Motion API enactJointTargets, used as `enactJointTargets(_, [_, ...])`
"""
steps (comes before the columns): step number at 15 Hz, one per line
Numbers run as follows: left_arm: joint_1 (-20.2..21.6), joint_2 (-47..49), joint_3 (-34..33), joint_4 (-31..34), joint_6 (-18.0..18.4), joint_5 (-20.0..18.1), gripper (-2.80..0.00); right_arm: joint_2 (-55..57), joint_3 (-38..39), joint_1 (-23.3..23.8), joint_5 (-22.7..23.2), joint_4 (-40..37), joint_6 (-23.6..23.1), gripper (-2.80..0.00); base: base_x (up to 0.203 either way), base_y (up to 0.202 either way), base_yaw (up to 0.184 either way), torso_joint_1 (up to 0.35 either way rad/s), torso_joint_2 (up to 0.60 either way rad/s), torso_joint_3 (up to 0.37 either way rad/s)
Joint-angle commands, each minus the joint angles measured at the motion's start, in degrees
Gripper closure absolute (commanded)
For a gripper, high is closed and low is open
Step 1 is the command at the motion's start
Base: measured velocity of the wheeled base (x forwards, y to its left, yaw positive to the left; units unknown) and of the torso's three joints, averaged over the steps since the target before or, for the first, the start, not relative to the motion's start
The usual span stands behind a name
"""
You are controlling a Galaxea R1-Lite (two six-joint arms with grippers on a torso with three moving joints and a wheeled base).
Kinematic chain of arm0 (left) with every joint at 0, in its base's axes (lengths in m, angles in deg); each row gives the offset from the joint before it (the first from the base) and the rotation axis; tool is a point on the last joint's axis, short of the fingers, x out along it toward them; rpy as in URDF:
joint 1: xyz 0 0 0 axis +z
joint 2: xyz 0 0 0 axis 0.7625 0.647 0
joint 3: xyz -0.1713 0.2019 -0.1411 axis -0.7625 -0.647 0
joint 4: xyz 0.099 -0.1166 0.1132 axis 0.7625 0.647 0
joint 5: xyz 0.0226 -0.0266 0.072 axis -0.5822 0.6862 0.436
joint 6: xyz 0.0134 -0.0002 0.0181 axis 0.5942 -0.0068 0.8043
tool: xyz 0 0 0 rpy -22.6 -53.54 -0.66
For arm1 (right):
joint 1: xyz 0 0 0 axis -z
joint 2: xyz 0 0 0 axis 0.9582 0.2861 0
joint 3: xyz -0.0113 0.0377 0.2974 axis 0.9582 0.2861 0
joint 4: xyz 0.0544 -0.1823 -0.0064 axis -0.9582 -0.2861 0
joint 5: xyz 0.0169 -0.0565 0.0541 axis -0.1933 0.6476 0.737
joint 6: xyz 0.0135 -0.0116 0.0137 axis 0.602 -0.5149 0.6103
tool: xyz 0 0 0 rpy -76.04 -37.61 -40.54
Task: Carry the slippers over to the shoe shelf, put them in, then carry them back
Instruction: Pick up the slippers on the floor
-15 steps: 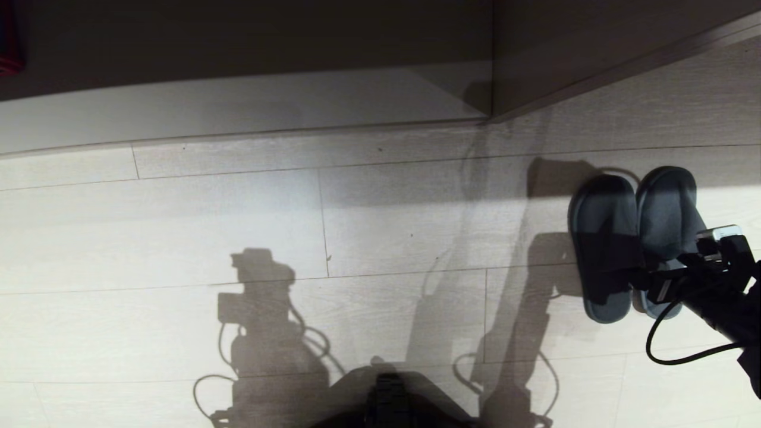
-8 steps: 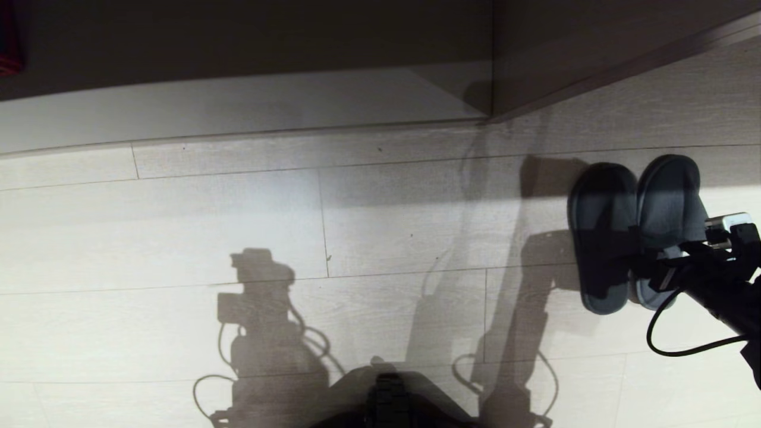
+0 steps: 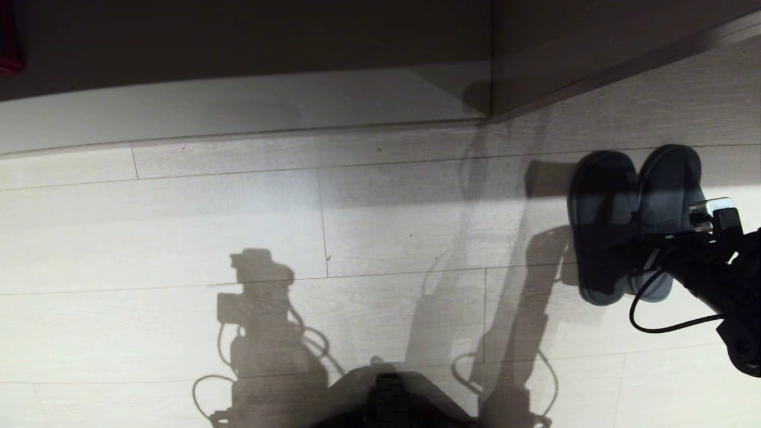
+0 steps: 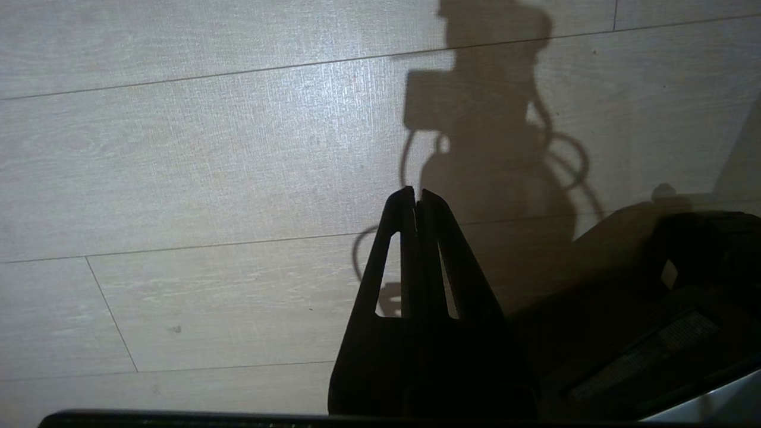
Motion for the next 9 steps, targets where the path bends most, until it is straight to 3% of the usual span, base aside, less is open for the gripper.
enactJointTargets(1, [0.0,0.0,0.0,0.0,0.0,0.0,0.0,-1.2,-1.3,-1.1,0.2,0.5,0.0,-2.8,0.0,0.0,0.0,0.0,0.0,0.0])
enactJointTargets(5, [0.0,0.0,0.0,0.0,0.0,0.1,0.0,-3.9,-1.7,-4.3,-0.5,0.5,0.0,-2.8,0.0,0.0,0.0,0.0,0.0,0.0])
enactJointTargets(9, [0.0,0.0,0.0,0.0,-0.1,0.3,0.0,-2.1,-1.9,-4.4,-0.9,0.5,-0.2,-2.8,0.0,0.0,0.0,0.0,0.0,0.0])
